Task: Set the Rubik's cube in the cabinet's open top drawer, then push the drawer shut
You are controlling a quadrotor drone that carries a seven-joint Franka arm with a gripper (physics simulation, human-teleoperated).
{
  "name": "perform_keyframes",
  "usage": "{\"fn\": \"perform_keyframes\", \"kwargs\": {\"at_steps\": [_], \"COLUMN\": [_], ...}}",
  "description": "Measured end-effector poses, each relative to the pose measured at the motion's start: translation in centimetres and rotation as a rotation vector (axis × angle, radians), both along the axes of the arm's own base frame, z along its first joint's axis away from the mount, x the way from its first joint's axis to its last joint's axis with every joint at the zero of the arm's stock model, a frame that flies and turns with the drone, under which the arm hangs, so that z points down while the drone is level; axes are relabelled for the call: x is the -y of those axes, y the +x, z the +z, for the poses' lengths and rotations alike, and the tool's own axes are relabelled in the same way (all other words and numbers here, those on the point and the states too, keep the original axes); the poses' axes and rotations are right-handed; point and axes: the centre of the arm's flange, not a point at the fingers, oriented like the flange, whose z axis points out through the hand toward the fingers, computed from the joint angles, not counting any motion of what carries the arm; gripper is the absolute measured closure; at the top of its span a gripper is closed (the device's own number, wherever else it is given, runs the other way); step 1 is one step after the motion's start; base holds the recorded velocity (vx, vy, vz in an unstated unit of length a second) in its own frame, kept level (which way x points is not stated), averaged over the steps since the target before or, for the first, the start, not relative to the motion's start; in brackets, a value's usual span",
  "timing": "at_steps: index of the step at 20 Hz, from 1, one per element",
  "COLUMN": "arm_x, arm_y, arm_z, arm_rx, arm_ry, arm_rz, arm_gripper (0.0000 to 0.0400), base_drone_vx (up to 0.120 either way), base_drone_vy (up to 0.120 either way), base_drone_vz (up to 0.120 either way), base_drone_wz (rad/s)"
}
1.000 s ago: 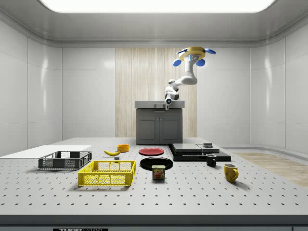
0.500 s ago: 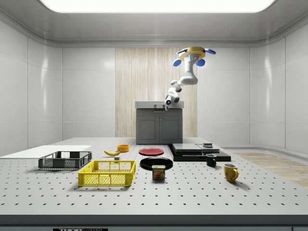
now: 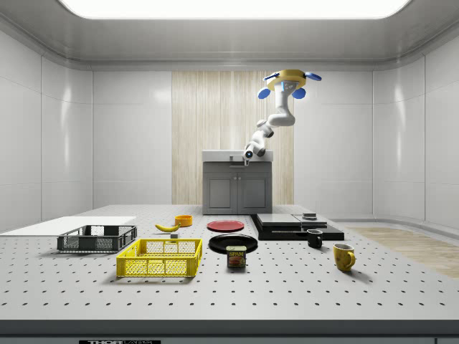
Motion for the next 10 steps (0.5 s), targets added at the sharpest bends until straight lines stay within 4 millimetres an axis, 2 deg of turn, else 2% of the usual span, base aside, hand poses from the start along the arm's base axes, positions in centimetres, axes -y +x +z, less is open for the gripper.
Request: {"fn": "perform_keyframes", "kwargs": {"at_steps": [3,4,7,8,10], "arm_x": [-0.9,-1.0,-1.8,-1.8,-2.1], "arm_y": [0.5,-0.3,1.1,0.1,0.7], "arm_z": [0.9,1.7,1.4,2.3,2.2], "arm_rx": [-0.005,-0.01,0.022,-0.013,0.01], "arm_ry": [0.0,0.0,-0.001,0.001,0.0], "arm_rz": [0.001,0.003,0.0,0.003,0.001], "arm_gripper": [0.0295,0.0295,0.03,0.0297,0.0296], "base_drone_vx": [0.0,0.0,0.0,0.0,0.0], "base_drone_vy": [0.0,0.08,0.12,0.12,0.12], "base_drone_vz": [0.0,0.0,0.0,0.0,0.0], "base_drone_wz": [0.0,0.0,0.0,0.0,0.0]}}
